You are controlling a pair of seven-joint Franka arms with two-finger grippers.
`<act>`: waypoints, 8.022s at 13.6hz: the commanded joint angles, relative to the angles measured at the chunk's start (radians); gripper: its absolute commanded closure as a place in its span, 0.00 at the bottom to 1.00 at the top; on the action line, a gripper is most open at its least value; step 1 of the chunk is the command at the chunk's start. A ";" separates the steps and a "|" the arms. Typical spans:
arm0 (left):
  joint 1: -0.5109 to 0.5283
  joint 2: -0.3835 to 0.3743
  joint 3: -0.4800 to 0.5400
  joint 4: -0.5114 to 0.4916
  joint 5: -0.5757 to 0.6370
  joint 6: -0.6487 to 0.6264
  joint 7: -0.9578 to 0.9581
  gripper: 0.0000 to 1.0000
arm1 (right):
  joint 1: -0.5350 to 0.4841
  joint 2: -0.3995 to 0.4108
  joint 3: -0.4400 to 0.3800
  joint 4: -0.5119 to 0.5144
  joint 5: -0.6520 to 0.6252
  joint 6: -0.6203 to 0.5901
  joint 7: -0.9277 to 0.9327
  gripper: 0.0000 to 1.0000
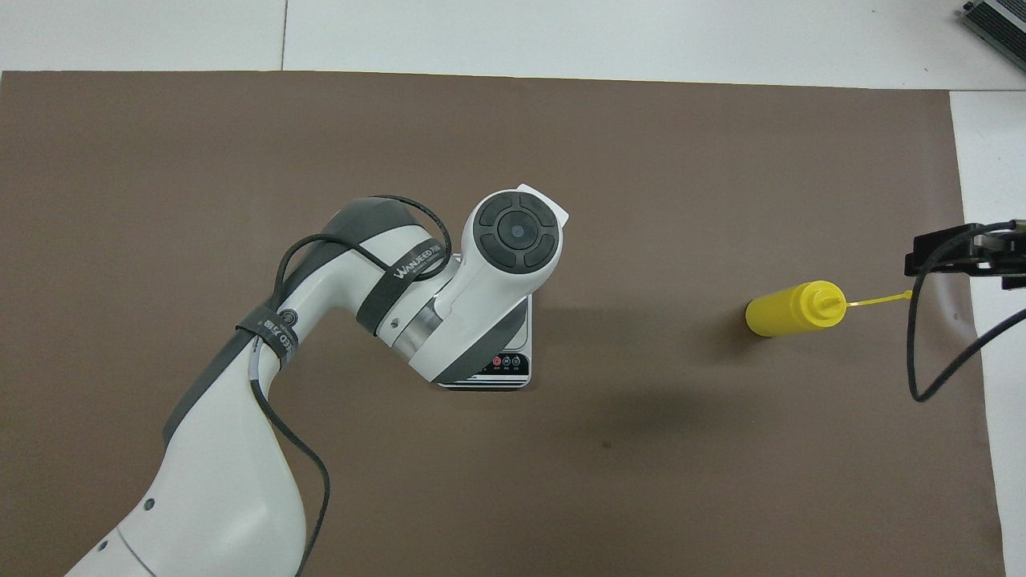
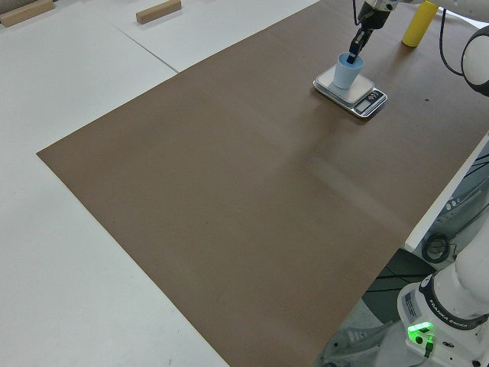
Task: Pour seasoning into cup on scale with both arms
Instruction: 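Carry the blue cup with the left gripper onto the scale, then open the left gripper and withdraw it from the cup, then reach the right gripper to the yellow squeeze bottle and grasp it, then lift the yellow bottle upright with the right gripper, then move the yellow bottle over the blue cup with the right gripper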
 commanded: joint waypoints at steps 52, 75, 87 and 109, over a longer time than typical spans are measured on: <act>0.668 -0.441 0.006 -0.234 -0.141 -0.191 1.014 0.09 | -0.464 0.284 -0.020 -0.615 1.184 0.250 -2.299 0.00; 0.660 -0.522 0.048 -0.139 -0.140 -0.323 1.008 0.00 | -0.338 0.321 -0.018 -0.638 1.377 0.283 -2.357 0.00; 0.522 -0.526 0.185 -0.144 -0.143 -0.329 1.014 0.00 | -0.312 0.301 -0.017 -0.628 1.375 0.279 -2.342 0.48; 0.536 -0.536 0.197 -0.150 -0.235 -0.346 1.014 0.00 | 0.476 0.213 -0.018 -0.547 1.255 1.210 -1.799 0.49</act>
